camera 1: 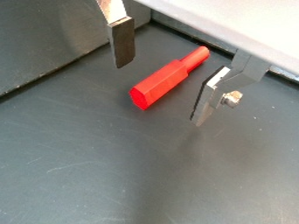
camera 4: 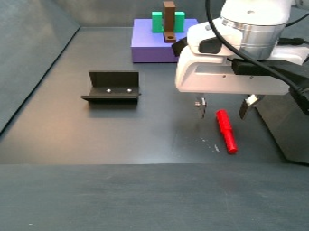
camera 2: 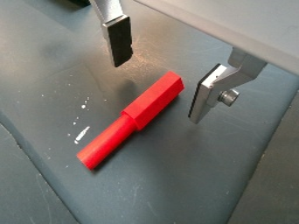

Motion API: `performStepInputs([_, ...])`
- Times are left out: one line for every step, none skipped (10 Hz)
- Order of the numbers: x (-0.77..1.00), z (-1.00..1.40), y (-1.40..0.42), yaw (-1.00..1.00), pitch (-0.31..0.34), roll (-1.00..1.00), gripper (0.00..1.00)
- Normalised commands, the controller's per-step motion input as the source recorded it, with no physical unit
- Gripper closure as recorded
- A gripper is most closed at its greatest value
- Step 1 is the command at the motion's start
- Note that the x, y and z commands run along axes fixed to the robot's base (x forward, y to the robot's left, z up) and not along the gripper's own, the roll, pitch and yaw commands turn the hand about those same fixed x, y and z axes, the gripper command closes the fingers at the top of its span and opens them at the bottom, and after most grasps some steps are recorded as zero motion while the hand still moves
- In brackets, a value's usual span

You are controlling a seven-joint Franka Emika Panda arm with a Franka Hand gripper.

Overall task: Pick up the red object. Move up. Place the red object on the fixture. Regrasp the red object. Move to above the board. Insert the red object.
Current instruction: Pick up the red object.

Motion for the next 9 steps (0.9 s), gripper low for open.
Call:
performStepInputs([0.05, -0.30, 0.01, -0.04, -0.270, -0.35, 0.00])
performStepInputs([0.06, -0.30, 0.01, -0.04, -0.269, -0.35, 0.00])
performStepInputs([0.06, -0.33, 0.04, -0.03, -0.267, -0.33, 0.00])
performStepInputs([0.06, -0.36, 0.08, -0.02, -0.260, -0.32, 0.00])
performStepInputs([0.08, -0.37, 0.09, -0.02, -0.264, -0.31, 0.00])
performStepInputs([0.22, -0.45, 0.00, -0.04, -0.257, -0.26, 0.00])
performStepInputs([0.31, -0.49, -0.05, -0.04, -0.236, -0.22, 0.00])
performStepInputs([0.35, -0.30, -0.20, -0.10, -0.107, -0.04, 0.00])
performStepInputs([0.29, -0.27, -0.17, -0.09, -0.036, 0.00, 0.00])
